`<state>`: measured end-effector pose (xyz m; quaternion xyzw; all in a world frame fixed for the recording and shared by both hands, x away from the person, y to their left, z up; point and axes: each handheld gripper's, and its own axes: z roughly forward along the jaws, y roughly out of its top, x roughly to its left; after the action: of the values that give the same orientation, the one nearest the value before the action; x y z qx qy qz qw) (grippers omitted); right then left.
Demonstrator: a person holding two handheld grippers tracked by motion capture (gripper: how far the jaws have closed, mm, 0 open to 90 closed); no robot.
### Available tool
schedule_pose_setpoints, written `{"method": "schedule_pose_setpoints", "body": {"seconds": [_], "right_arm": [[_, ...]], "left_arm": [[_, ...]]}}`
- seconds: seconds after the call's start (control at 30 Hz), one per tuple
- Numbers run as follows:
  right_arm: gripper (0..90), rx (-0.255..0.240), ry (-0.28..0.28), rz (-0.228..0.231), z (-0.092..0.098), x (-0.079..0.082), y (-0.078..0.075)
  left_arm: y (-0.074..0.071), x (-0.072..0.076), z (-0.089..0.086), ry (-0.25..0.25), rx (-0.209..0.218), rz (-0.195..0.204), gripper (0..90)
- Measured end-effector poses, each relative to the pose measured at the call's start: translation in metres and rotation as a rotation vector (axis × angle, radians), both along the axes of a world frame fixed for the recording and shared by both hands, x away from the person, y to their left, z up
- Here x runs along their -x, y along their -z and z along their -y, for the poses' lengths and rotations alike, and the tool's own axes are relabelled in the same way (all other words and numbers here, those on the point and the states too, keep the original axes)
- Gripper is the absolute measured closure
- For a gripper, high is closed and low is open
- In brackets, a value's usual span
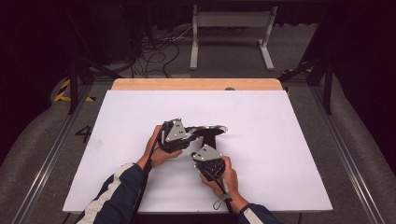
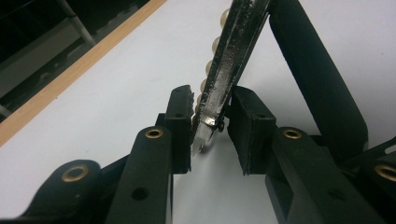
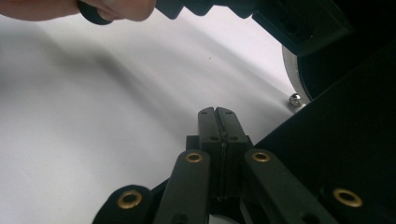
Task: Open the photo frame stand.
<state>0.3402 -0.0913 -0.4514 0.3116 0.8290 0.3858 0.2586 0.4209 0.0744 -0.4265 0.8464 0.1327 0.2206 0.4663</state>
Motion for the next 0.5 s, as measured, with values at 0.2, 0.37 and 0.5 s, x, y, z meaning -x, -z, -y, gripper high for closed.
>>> {"method": "schedule_pose_setpoints", "body": {"seconds": [0.2,0.37,0.5], "right_arm": [[90.0,0.026,0.02,-0.002,0.0037,0.0039,0.0018],[90.0,0.013,0.013,-0.025,0.009,0.0041,0.0024],[90.0,0.02,0.008,-0.031,0.0087,0.003,0.0026]], "left_arm": [[-0.0013,0.0057,0.0002,0.011,-0.029,0.007,74.8],[-0.0004,0.009,-0.0016,0.006,-0.03,0.007,75.9],[0.001,0.008,-0.0019,0.004,-0.008,-0.003,75.6]]}}
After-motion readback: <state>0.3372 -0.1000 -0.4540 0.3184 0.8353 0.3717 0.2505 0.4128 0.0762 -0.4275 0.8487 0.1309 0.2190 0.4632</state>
